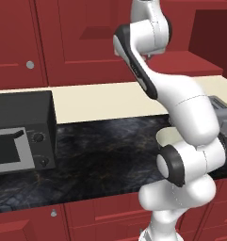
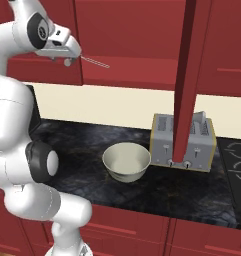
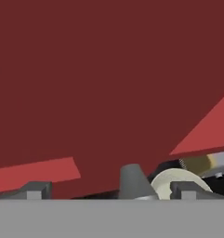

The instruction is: Open the cabinet and setup a tea strainer by placing it in the bowl upright.

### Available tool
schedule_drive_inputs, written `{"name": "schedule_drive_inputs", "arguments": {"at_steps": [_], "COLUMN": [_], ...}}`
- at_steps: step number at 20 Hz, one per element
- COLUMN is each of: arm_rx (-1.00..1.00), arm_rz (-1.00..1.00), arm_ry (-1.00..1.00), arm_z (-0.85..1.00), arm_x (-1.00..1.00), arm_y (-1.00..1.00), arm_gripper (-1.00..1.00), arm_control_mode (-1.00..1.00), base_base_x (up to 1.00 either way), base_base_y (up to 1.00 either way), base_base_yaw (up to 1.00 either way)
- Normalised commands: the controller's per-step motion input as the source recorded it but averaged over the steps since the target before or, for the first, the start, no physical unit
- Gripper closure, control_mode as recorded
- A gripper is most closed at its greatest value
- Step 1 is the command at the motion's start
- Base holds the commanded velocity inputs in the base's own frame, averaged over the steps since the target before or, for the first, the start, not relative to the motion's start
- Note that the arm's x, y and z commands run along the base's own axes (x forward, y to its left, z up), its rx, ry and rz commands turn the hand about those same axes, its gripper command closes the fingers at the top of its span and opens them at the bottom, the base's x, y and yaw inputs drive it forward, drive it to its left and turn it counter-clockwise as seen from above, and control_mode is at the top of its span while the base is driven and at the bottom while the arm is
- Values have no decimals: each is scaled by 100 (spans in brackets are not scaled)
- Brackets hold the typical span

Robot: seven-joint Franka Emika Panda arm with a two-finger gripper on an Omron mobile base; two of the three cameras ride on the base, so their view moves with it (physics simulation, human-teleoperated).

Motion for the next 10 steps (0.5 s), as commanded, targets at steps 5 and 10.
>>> {"name": "schedule_drive_inputs", "arguments": {"at_steps": [5,10], "arm_rx": [6,0], "arm_rz": [9,7], "arm_ry": [-20,-15], "arm_z": [0,-4], "arm_x": [-1,0], "arm_y": [-25,-15], "arm_gripper": [-100,-100], "arm_control_mode": [-100,-100], "base_base_x": [0,0], "base_base_y": [0,0], "base_base_yaw": [0,0]}}
